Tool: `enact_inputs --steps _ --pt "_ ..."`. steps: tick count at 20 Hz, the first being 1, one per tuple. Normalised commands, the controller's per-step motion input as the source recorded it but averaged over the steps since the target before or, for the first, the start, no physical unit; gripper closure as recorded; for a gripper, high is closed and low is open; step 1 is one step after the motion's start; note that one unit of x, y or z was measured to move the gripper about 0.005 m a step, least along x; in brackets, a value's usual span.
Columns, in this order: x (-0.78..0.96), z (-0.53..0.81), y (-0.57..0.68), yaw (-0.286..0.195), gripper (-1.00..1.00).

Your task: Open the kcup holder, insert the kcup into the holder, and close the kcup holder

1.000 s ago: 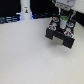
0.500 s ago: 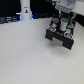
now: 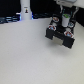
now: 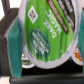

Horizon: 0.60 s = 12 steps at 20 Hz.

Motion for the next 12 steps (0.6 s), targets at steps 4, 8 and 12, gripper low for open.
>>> enact_inputs --steps 4,8,12 --pt "-0.23 -0.16 -0.02 0.027 1.00" --pt "-0.07 -0.24 -0.04 0.030 1.00" --pt "-0.06 -0.26 -0.05 0.021 1.00"
